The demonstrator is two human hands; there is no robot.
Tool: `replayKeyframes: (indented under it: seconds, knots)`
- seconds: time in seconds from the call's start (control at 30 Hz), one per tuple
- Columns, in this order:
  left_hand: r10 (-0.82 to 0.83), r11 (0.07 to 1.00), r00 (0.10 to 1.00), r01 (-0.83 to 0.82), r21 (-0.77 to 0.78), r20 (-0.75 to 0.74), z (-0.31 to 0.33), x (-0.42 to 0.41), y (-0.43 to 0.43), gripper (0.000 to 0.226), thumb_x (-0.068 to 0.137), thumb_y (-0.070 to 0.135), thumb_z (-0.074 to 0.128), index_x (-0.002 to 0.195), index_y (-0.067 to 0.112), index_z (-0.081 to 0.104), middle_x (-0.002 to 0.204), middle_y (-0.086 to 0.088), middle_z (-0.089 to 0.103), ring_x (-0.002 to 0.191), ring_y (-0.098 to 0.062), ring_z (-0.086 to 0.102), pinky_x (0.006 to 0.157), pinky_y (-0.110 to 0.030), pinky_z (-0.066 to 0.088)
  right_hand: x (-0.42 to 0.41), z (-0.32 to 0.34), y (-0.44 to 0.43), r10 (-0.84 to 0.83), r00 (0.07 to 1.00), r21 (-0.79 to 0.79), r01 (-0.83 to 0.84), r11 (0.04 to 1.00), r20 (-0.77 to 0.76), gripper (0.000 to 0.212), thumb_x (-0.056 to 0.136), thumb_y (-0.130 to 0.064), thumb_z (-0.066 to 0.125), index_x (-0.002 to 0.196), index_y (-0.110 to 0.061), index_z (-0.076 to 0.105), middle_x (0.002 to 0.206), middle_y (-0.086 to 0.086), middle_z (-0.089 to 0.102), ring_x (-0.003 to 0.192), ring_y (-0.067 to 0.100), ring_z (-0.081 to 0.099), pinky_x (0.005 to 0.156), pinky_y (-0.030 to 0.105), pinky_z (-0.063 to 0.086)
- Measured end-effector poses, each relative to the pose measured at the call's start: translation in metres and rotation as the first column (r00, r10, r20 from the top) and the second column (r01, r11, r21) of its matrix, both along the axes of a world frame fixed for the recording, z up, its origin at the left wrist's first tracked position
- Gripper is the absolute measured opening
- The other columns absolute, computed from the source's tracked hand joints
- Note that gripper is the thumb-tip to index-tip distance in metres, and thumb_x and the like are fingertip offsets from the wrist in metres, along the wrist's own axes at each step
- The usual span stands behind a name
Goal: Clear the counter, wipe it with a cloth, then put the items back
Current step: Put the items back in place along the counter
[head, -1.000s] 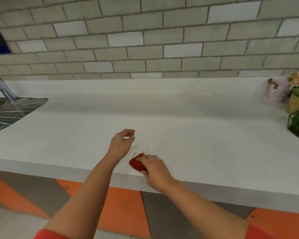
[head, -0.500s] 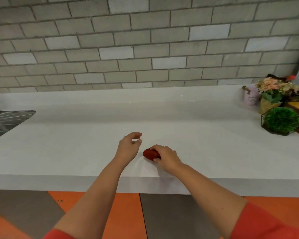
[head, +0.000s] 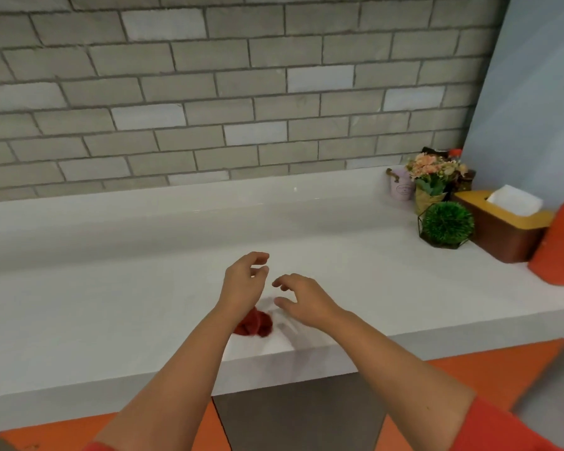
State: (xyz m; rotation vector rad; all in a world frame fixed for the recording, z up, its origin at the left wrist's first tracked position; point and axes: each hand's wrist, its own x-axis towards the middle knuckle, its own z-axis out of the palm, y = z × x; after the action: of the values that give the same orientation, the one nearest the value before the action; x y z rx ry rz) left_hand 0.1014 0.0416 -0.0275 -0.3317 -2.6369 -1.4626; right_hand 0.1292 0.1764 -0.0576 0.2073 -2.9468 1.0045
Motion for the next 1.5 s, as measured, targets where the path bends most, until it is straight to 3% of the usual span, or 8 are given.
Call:
replayKeyframes:
  seconds: [0.2,0.4,0.63,0.77,1.0,1.2,1.27,1.5]
  knots:
    - [-0.148,0.988,0.989,0.147,0.044,0.03,-0.002,-0.008,0.083,0.032,0.093,0.009,0.05,0.123,0.016,0.056,0.117,0.001,0.06,0.088,-0.011,0.056,0.077,-0.018,0.039,0.003,0.003,0.093,-0.237,0.972,0.002,0.237,0.972,0.0,0.027,0.092,-0.018,0.054,0.117,-0.014,0.062,0.111,0.005,0.064,0.103,0.019,0.058,0.09,0.029,0.046]
    - [-0.264,0.964,0.962,0.261,0.053,0.066,-0.01,-0.026,0.168,0.032,0.093,0.01,0.05,0.124,0.017,0.055,0.116,0.001,0.059,0.087,-0.01,0.055,0.073,-0.016,0.041,-0.003,-0.003,0.188,-0.513,0.858,-0.019,0.513,0.858,0.029,0.027,0.091,-0.015,0.054,0.117,-0.014,0.062,0.107,0.004,0.066,0.099,0.02,0.061,0.082,0.027,0.047]
    - [-0.34,0.94,0.93,0.333,0.067,0.139,-0.03,-0.054,0.26,0.031,0.094,0.009,0.049,0.124,0.015,0.056,0.121,-0.001,0.057,0.089,-0.011,0.055,0.071,-0.015,0.041,-0.026,-0.015,0.286,-0.738,0.674,-0.16,0.726,0.669,-0.027,0.046,0.087,-0.013,0.062,0.13,-0.006,0.048,0.127,0.015,0.05,0.115,0.027,0.052,0.093,0.029,0.041]
    - [-0.343,0.939,0.923,0.334,0.08,0.173,-0.037,-0.072,0.303,0.03,0.094,0.011,0.049,0.123,0.015,0.056,0.123,-0.001,0.057,0.089,-0.01,0.055,0.062,-0.01,0.041,-0.041,-0.025,0.32,-0.8,0.599,-0.238,0.78,0.579,0.017,0.07,0.083,-0.015,0.067,0.142,-0.005,0.03,0.141,0.016,0.033,0.129,0.031,0.039,0.105,0.035,0.034]
    - [-0.328,0.944,0.912,0.31,0.109,0.247,-0.041,-0.098,0.358,0.034,0.097,0.017,0.045,0.13,0.012,0.05,0.133,-0.004,0.052,0.113,-0.018,0.055,0.092,-0.027,0.043,-0.068,-0.033,0.358,-0.816,0.574,-0.324,0.786,0.527,0.066,0.106,0.072,-0.026,0.08,0.149,-0.005,0.01,0.141,0.018,0.03,0.131,0.035,0.036,0.107,0.042,0.035]
    - [-0.32,0.947,0.899,0.293,0.135,0.298,-0.04,-0.115,0.392,0.046,0.101,0.023,0.035,0.145,0.013,0.03,0.149,-0.004,0.035,0.135,-0.022,0.037,0.111,-0.033,0.029,-0.081,-0.041,0.373,-0.81,0.584,-0.378,0.764,0.522,0.06,0.107,0.068,-0.026,0.082,0.148,-0.006,0.014,0.139,0.019,0.034,0.127,0.035,0.04,0.104,0.04,0.038]
    - [-0.331,0.942,0.889,0.29,0.171,0.317,-0.041,-0.12,0.401,0.046,0.101,0.022,0.034,0.146,0.014,0.029,0.149,-0.003,0.035,0.136,-0.022,0.036,0.11,-0.032,0.029,-0.083,-0.041,0.377,-0.816,0.577,-0.406,0.756,0.514,0.042,0.1,0.069,-0.022,0.082,0.146,-0.006,0.019,0.137,0.019,0.035,0.125,0.034,0.042,0.102,0.038,0.038]
    - [-0.322,0.942,0.895,0.271,0.198,0.309,-0.046,-0.125,0.413,0.033,0.098,0.014,0.041,0.127,0.007,0.054,0.125,-0.011,0.058,0.114,-0.024,0.053,0.086,-0.024,0.038,-0.089,-0.041,0.378,-0.84,0.543,-0.441,0.756,0.484,0.01,0.091,0.066,-0.019,0.084,0.138,-0.003,0.031,0.133,0.017,0.04,0.121,0.032,0.045,0.1,0.038,0.04]
